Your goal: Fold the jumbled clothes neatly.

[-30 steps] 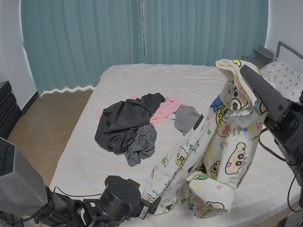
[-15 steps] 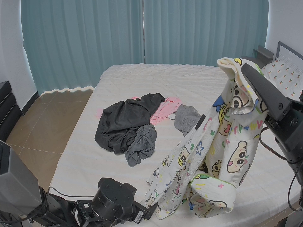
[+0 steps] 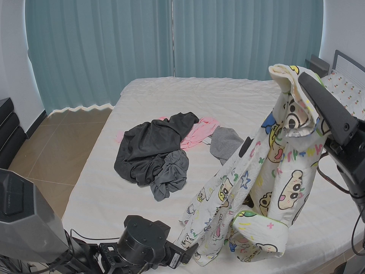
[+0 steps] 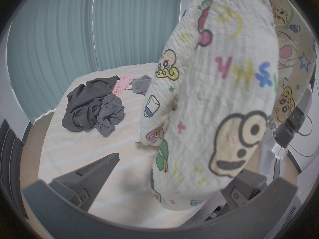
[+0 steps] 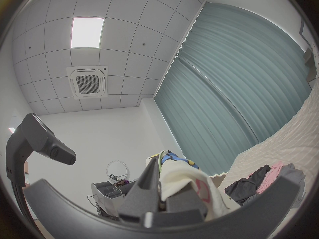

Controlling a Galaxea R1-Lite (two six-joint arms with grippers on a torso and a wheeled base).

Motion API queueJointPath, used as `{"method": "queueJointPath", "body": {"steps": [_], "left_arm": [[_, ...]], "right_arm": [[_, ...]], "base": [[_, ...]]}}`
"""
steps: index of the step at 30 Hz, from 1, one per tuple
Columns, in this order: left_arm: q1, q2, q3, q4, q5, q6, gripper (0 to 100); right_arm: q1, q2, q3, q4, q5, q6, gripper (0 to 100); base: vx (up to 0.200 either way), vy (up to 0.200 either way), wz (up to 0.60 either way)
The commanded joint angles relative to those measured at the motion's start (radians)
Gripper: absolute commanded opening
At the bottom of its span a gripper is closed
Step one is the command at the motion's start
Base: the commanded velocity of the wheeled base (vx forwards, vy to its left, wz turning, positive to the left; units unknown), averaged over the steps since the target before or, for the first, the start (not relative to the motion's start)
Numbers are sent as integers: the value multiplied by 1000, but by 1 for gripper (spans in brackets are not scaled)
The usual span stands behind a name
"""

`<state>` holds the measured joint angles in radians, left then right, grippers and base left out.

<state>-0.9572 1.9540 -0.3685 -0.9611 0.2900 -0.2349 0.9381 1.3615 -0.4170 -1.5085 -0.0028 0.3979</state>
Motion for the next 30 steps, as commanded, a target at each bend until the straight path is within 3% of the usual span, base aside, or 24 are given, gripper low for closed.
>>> {"method": "queueJointPath", "body": {"steps": [1,10,11,19,24,27,30], "left_arm": [[2,77,3,-36,8,-26,100],[12,89,3,-96,6,-75,100],[12,89,3,-96,6,-75,0],[15,85,46,-100,8,-121,0],[25,29,89,-211,34,-193,0],[37,-17,115,-243,63,-242,0],[80,-98,120,-291,127,-310,0]], "right_arm": [[7,-10,1,2,0,-1,0],[7,-21,1,13,1,-1,0],[7,-21,1,13,1,-1,0],[4,-19,9,13,3,-1,0],[-5,-13,14,14,0,1,0],[-64,-7,20,33,1,-1,0],[-173,-2,21,91,10,9,0]], "base": [[0,0,0],[0,0,0],[0,0,0],[0,0,0],[0,0,0],[0,0,0],[0,0,0]]}}
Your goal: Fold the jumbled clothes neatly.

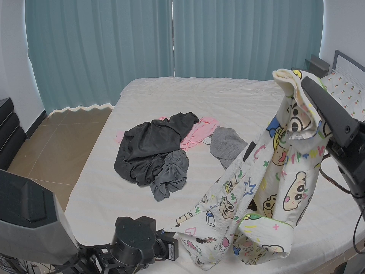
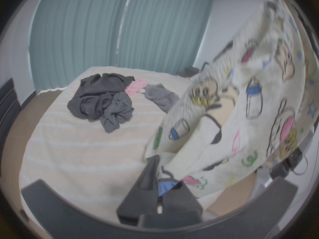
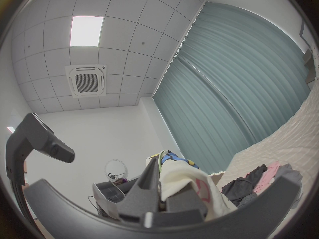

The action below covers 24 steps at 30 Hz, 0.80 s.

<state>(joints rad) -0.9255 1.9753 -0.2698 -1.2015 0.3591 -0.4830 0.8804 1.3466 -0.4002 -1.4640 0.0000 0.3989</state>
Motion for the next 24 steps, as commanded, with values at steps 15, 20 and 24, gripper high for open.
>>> {"method": "queueJointPath", "body": {"steps": [15,20,24], "left_arm": [[182,-566,-9,-198,175,173,0],[215,-671,-32,-199,188,276,0],[223,-704,-72,-199,188,288,0]], "right_arm": [[-310,80,-17,53,23,-48,0],[-308,77,-28,47,21,-97,0],[-314,75,-68,-4,20,-111,0]], "base": [[0,0,0],[0,0,0],[0,0,0]]}}
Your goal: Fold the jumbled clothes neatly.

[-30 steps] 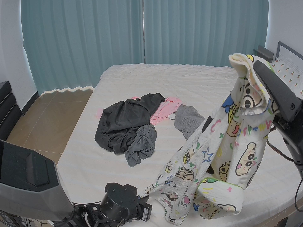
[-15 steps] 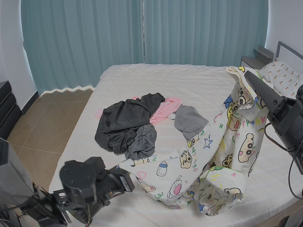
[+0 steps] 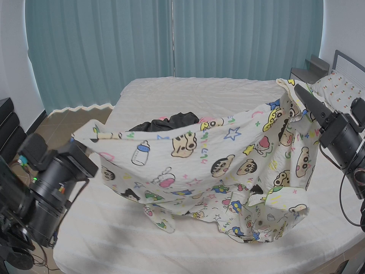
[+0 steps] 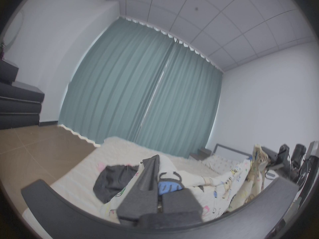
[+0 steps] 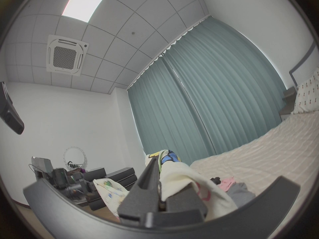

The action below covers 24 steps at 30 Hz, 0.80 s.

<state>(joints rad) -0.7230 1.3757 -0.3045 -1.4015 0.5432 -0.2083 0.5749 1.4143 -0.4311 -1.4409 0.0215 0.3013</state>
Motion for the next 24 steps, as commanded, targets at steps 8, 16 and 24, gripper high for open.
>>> {"method": "queueJointPath", "body": {"steps": [8,16,24], "left_arm": [[31,-109,-41,-1,6,13,0],[31,-109,-18,-1,8,12,0],[31,-107,-8,-1,8,12,0]], "right_arm": [[-6,60,-52,-90,-23,-13,0],[13,77,-31,-119,-31,-28,0],[76,40,-29,-119,-63,-39,0]], "base": [[0,0,0],[0,0,0],[-100,0,0]]}}
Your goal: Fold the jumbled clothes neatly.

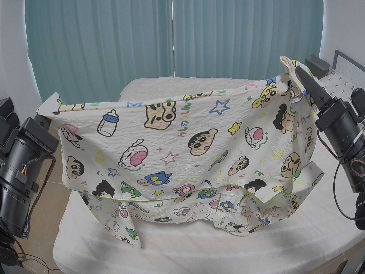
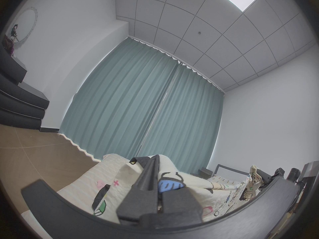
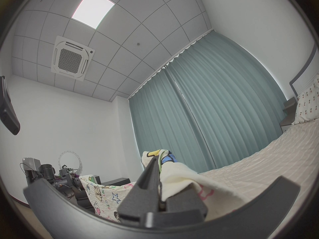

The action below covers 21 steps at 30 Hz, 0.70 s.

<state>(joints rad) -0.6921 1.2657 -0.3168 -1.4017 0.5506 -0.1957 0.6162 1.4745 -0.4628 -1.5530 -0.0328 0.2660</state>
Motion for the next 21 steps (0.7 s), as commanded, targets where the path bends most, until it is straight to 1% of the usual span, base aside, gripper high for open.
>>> {"method": "queueJointPath", "body": {"steps": [1,3,11,17,21], "left_arm": [[0,3,7,0,0,-1,0],[0,3,12,0,-1,-1,0],[0,3,15,0,-1,-1,0],[0,3,15,0,-5,-11,0],[-7,0,5,0,-8,-70,0]], "right_arm": [[42,-25,3,-7,-18,-7,0],[51,-28,1,-7,-32,-11,0],[53,-31,0,-7,-35,-17,0],[62,-69,-4,-7,-36,-36,0],[70,-82,-4,-6,-41,-39,0]], "base": [[-200,0,0],[-200,0,0],[-200,0,0],[0,0,0],[0,0,0]]}}
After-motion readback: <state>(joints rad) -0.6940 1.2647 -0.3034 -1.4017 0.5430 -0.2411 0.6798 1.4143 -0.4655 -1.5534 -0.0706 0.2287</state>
